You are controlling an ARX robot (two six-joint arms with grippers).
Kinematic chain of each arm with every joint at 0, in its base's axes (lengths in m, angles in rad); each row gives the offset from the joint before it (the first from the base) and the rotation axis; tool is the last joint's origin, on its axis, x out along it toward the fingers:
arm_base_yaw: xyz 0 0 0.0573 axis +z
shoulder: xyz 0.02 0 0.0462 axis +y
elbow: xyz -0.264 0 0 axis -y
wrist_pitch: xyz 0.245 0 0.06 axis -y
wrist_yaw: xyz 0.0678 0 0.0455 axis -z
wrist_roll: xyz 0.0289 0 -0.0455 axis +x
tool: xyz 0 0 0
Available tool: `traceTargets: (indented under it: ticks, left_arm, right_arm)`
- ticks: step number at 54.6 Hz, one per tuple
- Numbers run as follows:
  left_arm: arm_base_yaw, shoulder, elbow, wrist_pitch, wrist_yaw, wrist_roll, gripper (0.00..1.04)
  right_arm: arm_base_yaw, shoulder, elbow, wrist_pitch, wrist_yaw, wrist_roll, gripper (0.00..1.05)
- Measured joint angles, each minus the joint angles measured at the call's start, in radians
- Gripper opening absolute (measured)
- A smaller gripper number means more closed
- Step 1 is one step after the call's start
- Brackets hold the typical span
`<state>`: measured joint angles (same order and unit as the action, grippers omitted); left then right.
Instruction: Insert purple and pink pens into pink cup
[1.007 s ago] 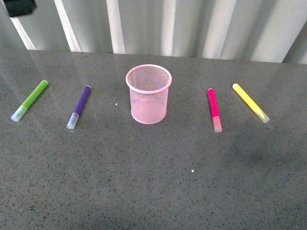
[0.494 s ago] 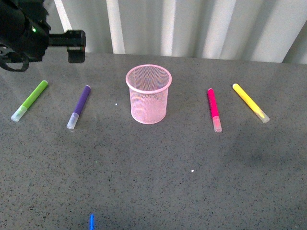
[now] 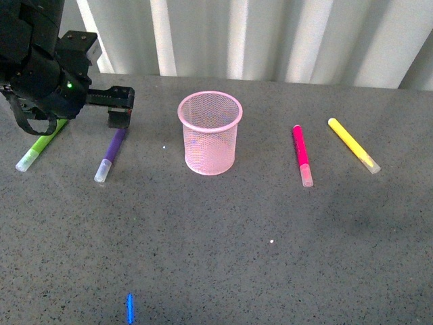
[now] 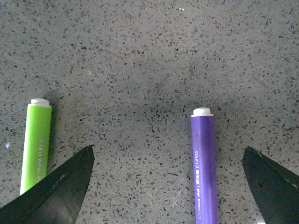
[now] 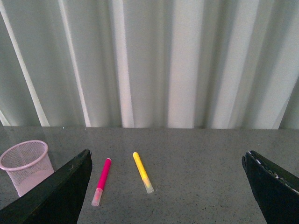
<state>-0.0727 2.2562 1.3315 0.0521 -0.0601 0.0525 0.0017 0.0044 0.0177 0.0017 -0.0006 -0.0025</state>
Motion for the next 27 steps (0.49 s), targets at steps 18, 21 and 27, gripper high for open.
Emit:
traceTargets:
  ticks: [18, 21, 27]
  left_arm:
    - [-0.018, 0.082, 0.084, -0.032, -0.024, 0.018, 0.98]
    - [-0.023, 0.092, 0.098, -0.039, -0.026, 0.018, 0.98]
    - [-0.033, 0.107, 0.123, -0.048, -0.027, 0.023, 0.98]
  right_arm:
    - [0.000, 0.000, 0.000, 0.000, 0.000, 0.000, 0.98]
    - [0.000, 0.000, 0.000, 0.000, 0.000, 0.000, 0.98]
    - [0.000, 0.000, 0.000, 0.000, 0.000, 0.000, 0.98]
